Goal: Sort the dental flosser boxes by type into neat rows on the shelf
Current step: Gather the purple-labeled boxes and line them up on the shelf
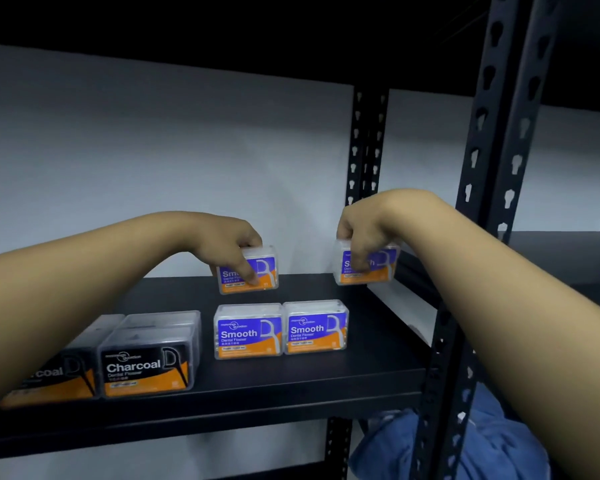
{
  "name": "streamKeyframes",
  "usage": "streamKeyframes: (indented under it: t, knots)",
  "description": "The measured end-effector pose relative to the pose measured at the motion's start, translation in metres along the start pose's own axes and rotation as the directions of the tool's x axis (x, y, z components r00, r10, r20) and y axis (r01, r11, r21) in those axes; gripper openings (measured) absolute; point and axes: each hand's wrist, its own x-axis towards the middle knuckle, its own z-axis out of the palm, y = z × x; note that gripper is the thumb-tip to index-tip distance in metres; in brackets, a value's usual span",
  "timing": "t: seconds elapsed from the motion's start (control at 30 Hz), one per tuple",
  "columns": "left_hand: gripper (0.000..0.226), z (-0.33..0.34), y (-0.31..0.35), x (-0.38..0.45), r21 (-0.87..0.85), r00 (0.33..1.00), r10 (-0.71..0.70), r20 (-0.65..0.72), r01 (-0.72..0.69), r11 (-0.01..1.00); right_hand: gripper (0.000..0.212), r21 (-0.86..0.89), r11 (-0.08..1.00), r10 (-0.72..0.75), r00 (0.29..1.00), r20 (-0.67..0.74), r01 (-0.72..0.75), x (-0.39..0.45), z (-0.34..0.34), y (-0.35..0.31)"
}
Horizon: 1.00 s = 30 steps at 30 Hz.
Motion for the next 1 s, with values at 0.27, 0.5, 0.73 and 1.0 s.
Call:
streamKeyframes:
  t: [0.27, 0.5, 0.73, 1.0]
  knots:
    - [0.023, 0.011, 0.012, 0.006, -0.016, 0.996, -0.052, 0.07, 0.053, 0.998, 0.04, -0.156, 0.988, 0.042, 0.984, 0.172, -0.015, 0.002, 0.026, -0.006]
    - [0.022, 0.02, 0.005, 0.005, -0.036, 0.989, -0.11, 0.096, 0.114, 0.993, 0.036, -0.251, 0.967, 0.031, 0.957, 0.29, 0.045, 0.0, 0.045, -0.012]
    - [0.015, 0.029, 0.001, 0.005, -0.062, 0.987, -0.109, 0.119, 0.117, 0.991, 0.052, -0.2, 0.978, -0.002, 0.948, 0.317, 0.068, -0.012, 0.048, -0.014]
    - [0.021, 0.033, 0.003, 0.003, -0.082, 0.976, -0.124, 0.181, 0.141, 0.987, 0.057, -0.104, 0.989, -0.072, 0.954, 0.292, 0.107, -0.014, 0.054, -0.01]
